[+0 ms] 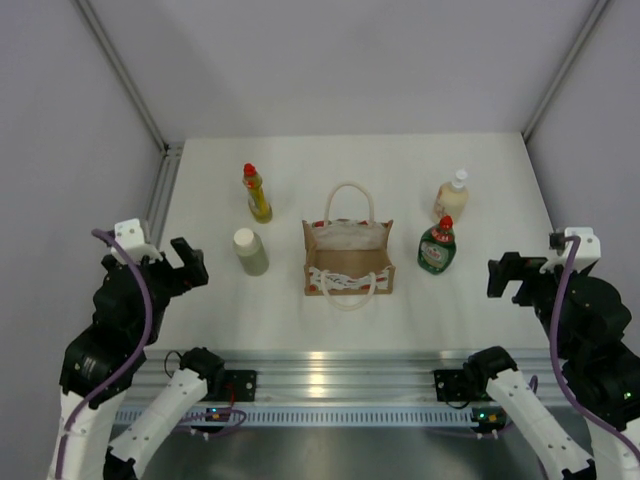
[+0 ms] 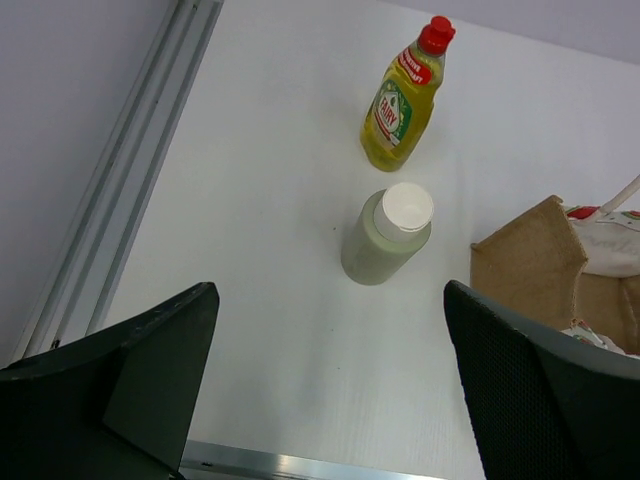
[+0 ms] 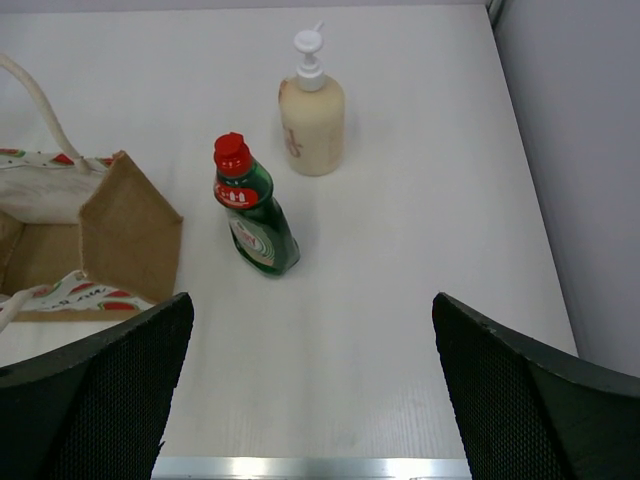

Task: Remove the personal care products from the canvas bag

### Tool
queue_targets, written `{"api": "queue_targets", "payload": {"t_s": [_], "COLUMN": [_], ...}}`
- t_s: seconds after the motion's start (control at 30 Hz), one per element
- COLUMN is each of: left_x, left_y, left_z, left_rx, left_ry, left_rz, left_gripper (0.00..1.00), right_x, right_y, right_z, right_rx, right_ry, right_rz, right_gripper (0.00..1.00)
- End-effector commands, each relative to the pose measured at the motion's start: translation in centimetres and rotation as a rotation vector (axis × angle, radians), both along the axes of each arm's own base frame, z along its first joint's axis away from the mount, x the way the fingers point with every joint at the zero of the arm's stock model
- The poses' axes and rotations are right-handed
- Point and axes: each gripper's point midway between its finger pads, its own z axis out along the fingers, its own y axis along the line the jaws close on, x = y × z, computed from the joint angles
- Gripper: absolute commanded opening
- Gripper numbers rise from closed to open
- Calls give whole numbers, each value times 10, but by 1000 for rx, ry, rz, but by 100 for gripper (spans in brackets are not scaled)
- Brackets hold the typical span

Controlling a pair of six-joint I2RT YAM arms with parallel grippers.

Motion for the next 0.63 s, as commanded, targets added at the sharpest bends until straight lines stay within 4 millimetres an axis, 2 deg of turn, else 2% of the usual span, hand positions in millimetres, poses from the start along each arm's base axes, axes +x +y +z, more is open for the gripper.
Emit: {"api": "queue_targets", "payload": {"t_s": [0.0,0.13,0.23,0.43,0.6], "left_x": [-13,-13,-12,-12,-10], "left_y": [11,14,11,15,11], "left_z": [2,-4,-6,-5,-3], "left_rx": [12,16,8,6,-5], "left_ry": [-35,-30,-22,-29,-40], "left_rz": [19,36,27,52,40], "left_gripper": [98,98,98,98,98], "right_x": [-7,-4,-1,2,4], "right_y": [3,15,14,9,15], "right_z": [2,0,-6,-2,-1], "right_rx": [-8,17,15,6,29], "right_ry": [7,8,10,-14,-40], "right_rz": [32,89,77,50,78], "right_gripper": [100,99,99,99,100]}}
